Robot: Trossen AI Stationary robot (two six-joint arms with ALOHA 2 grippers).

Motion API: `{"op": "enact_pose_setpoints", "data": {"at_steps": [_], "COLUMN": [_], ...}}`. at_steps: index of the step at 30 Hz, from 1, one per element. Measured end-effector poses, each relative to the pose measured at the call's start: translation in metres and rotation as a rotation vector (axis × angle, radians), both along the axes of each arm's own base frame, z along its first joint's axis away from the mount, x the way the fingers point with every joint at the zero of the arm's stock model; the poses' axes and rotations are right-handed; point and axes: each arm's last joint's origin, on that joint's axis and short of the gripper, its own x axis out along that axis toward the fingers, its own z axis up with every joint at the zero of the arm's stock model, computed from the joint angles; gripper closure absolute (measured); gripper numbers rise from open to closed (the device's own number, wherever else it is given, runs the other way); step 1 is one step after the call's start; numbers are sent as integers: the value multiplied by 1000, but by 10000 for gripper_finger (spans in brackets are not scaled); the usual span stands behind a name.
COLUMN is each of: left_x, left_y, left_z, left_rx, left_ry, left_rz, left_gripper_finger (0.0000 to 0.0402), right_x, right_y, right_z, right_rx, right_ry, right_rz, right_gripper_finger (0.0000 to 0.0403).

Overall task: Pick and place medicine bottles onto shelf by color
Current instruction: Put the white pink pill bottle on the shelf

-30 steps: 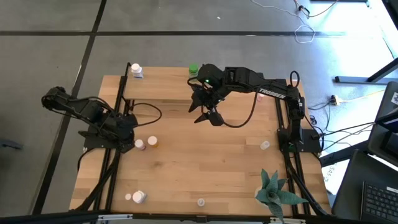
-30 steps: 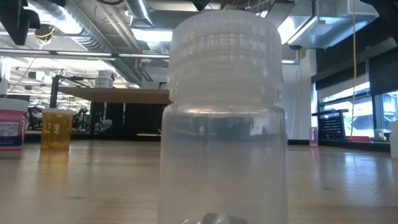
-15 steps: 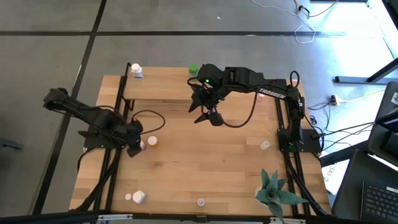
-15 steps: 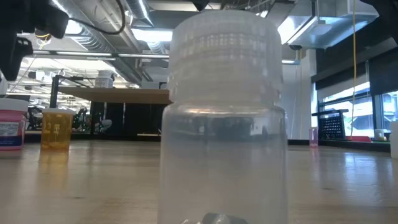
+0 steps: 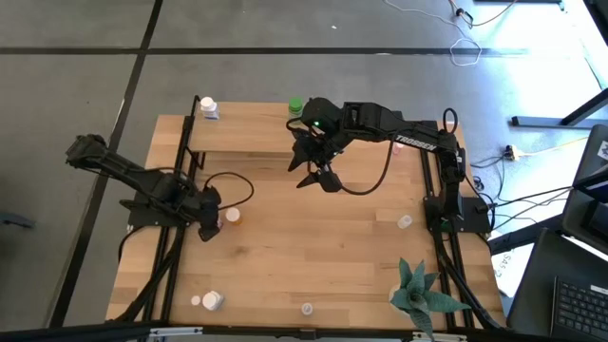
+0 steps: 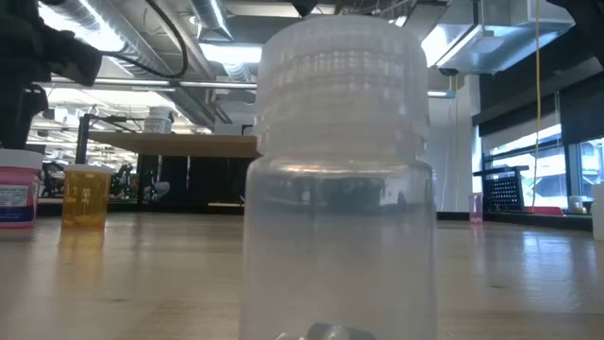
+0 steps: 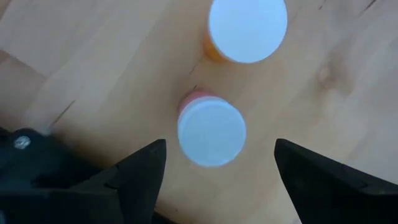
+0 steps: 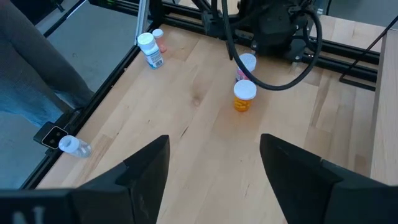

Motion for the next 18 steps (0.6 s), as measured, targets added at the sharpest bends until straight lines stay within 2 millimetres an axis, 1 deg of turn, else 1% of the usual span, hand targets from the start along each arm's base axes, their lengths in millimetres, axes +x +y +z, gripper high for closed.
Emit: {"op": "enact_pose_setpoints", "data": {"at_steps": [5,9,18], "left_x": [0,1,1], "left_y": [0,1,1], "left_z": [-13,-19,-20], "left_rx": [12,31,35], "left_ry": [-9,-21,-21], "left_rz": [12,13,13], "left_gripper_finger": [108,108,108], "right_x": [0,0,0], "right_y": [0,0,0], "right_z": [0,0,0], "right_rx": [0,0,-1], "right_ry": [0,-1,-3], "right_rz": [0,0,0], "right_gripper_finger": [150,150,150]}}
